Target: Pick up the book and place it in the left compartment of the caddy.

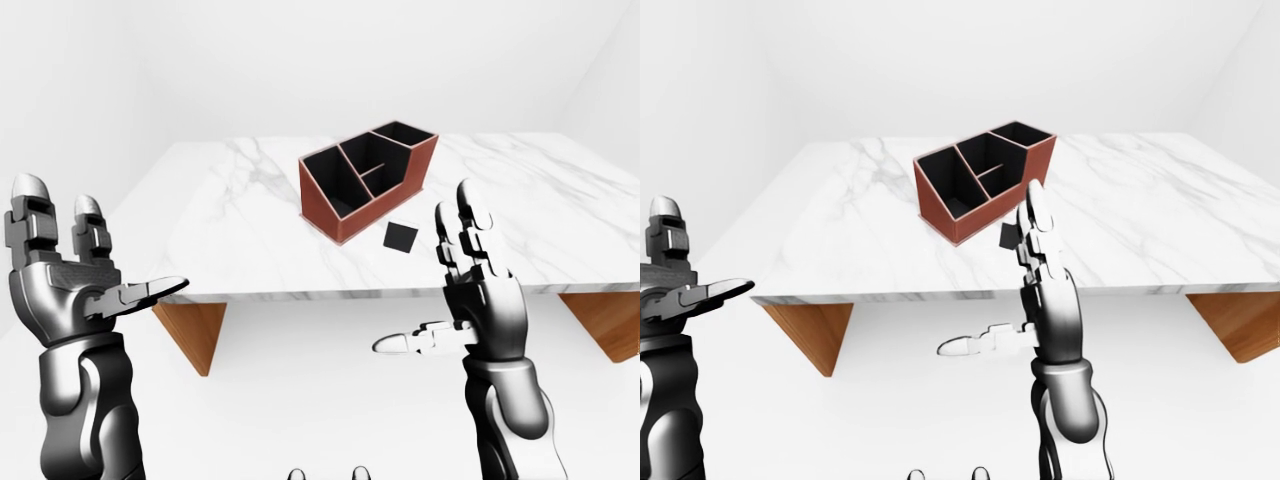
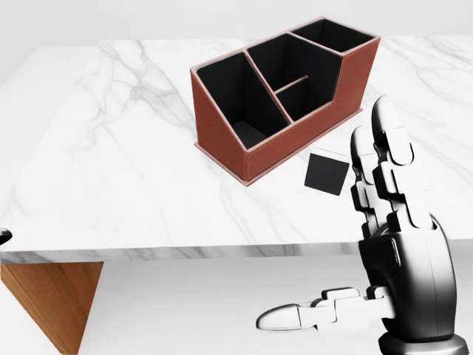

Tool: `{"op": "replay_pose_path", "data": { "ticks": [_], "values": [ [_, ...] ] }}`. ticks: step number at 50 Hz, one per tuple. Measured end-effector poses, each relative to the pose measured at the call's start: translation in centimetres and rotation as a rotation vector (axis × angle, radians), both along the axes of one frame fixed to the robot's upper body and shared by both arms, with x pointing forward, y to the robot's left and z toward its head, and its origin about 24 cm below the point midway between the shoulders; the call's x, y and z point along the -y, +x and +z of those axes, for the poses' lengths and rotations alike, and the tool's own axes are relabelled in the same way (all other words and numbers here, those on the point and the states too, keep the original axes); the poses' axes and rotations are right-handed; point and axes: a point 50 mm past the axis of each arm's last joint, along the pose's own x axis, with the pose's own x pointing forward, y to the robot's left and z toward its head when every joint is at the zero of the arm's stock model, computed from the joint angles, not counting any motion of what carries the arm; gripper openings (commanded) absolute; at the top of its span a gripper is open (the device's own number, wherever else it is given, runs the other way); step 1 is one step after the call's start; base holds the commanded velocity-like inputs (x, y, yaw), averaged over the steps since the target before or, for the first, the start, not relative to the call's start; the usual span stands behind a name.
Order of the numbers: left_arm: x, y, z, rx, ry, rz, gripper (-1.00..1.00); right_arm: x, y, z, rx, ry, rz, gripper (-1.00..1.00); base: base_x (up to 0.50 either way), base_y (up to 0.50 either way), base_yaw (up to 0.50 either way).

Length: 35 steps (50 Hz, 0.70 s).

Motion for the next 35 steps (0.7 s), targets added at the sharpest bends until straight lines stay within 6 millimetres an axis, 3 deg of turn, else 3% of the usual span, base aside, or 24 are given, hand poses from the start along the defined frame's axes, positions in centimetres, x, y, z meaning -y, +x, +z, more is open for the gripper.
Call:
{"op": "replay_pose_path", "data": {
  "ticks": [35],
  "values": [
    [-0.11, -0.06, 0.12, 0.007, -0.004, 0.003, 1.0, 0.19, -0.07, 0.13, 0.006, 0.015, -0.007, 1.0, 0.5, 0.0, 0.0]
  ]
}}
